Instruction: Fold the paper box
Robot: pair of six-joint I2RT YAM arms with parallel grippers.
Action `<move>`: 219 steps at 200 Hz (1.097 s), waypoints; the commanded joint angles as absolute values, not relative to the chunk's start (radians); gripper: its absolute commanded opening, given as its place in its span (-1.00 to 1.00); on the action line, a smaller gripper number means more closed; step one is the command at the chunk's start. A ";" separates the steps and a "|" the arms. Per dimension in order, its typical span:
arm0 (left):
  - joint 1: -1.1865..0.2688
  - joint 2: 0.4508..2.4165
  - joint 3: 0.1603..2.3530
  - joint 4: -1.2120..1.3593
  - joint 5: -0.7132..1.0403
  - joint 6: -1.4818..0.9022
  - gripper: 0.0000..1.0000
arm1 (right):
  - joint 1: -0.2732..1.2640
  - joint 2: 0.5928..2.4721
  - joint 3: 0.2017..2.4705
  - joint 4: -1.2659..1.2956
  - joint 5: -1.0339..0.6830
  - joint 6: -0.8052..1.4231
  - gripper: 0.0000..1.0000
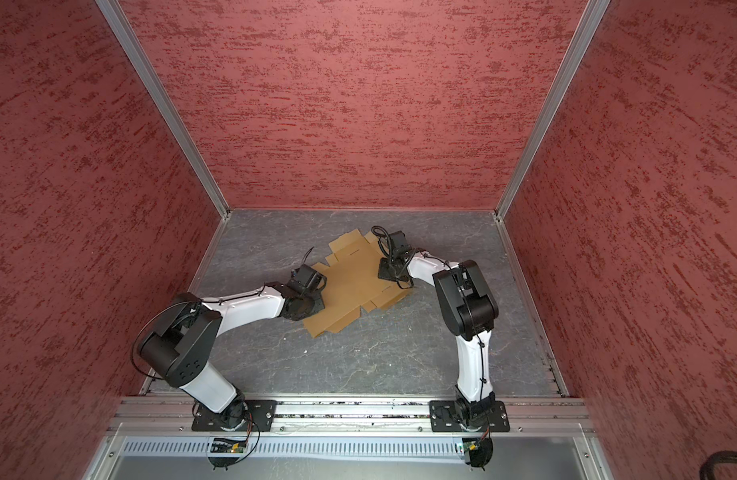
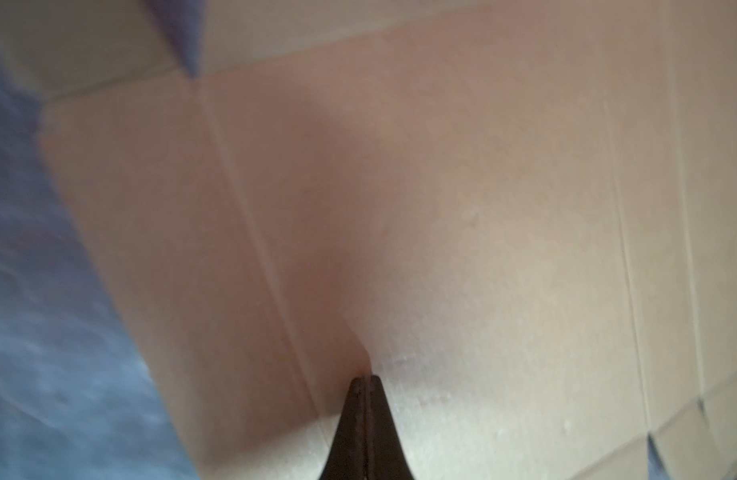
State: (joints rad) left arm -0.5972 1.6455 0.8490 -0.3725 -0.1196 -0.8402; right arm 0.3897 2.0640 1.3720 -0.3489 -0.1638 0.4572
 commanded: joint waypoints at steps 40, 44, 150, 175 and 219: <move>-0.821 1.706 0.891 -0.376 -0.048 -0.995 -1.00 | 0.400 2.270 1.637 -0.456 -0.267 0.340 -1.00; -0.826 1.704 0.903 -0.375 -0.046 -0.992 -1.00 | 0.400 2.267 1.641 -0.452 -0.265 0.344 -1.00; -0.615 1.588 0.953 -0.443 -0.039 -0.738 -1.00 | 0.470 1.751 1.192 -0.384 -0.167 0.498 -0.98; -0.595 1.631 0.962 -0.425 -0.039 -0.711 -1.00 | 0.542 1.718 1.112 -0.342 -0.173 0.557 -1.00; -0.598 1.670 0.925 -0.384 -0.048 -0.754 -1.00 | 0.622 1.770 1.053 -0.264 -0.217 0.638 -1.00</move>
State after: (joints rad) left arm -0.5987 1.6554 0.9474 -0.4221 -0.0448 -0.7494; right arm 0.6041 1.7447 1.0775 -0.3466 -0.1993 0.5632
